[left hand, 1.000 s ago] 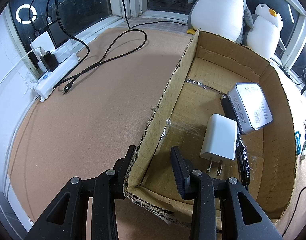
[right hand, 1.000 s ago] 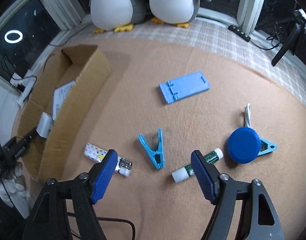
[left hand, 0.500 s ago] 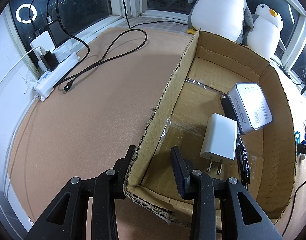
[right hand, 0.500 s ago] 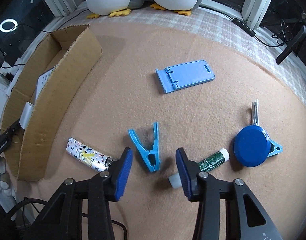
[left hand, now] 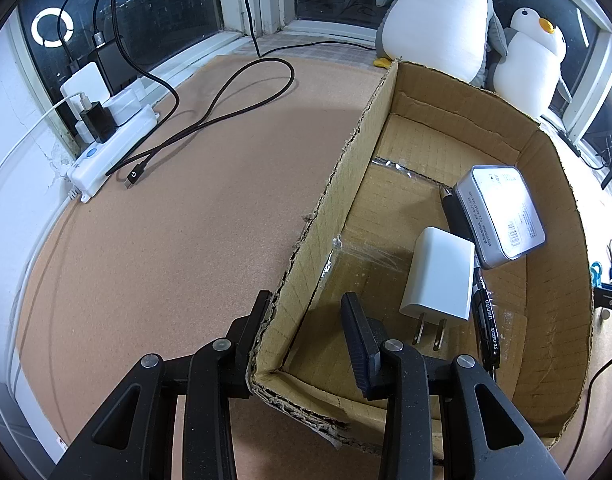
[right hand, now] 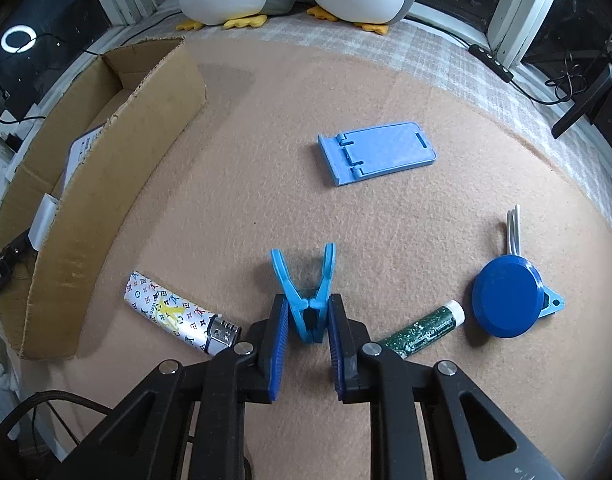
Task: Organize rigid objects
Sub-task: 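Move the right gripper to the blue clothespin and close on it, then carry the blue clothespin into the cardboard box and open the right gripper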
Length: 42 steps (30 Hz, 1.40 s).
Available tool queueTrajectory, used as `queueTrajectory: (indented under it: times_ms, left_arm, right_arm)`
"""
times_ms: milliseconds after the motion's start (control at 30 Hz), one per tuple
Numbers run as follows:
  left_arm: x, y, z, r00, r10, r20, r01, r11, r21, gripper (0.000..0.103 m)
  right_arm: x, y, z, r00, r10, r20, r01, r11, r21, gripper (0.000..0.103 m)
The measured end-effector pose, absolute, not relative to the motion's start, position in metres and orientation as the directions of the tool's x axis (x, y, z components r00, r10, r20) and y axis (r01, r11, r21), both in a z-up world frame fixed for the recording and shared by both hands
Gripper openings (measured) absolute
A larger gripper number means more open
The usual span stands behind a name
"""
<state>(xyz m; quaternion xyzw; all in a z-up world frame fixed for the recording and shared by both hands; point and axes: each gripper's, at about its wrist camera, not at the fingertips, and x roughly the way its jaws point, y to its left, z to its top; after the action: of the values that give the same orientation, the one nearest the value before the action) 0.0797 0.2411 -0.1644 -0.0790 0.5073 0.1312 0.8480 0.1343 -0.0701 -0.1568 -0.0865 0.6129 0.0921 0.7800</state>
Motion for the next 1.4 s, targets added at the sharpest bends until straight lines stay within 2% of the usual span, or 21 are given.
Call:
queueTrajectory:
  times_ms: [233,633,900,1400]
  left_arm:
    - [0.08,0.241,-0.164,0.451,0.143,-0.881,-0.303,0.953,-0.001,0.038]
    - [0.08,0.241,-0.164,0.451,0.142,-0.881,-0.303,0.953,-0.002,0.038]
    - [0.08,0.241,-0.164,0.451,0.142,-0.881,-0.303,0.953,-0.001,0.038]
    - [0.08,0.242,-0.164,0.452,0.141,-0.881,-0.303,0.953,-0.003,0.038]
  right_arm:
    - [0.123,-0.064,-0.13,0.285,0.071,-0.956,-0.248,0.969,-0.002,0.017]
    - [0.115,-0.002,-0.077,0.346,0.231,-0.909,-0.384,0.919,0.087,0.017]
    - [0.103,0.05,-0.083,0.297,0.292,-0.909,-0.48,0.869,0.122,0.017]
    - [0.086,0.095,-0.097,0.258,0.283,-0.924,-0.59,0.803,0.081,0.017]
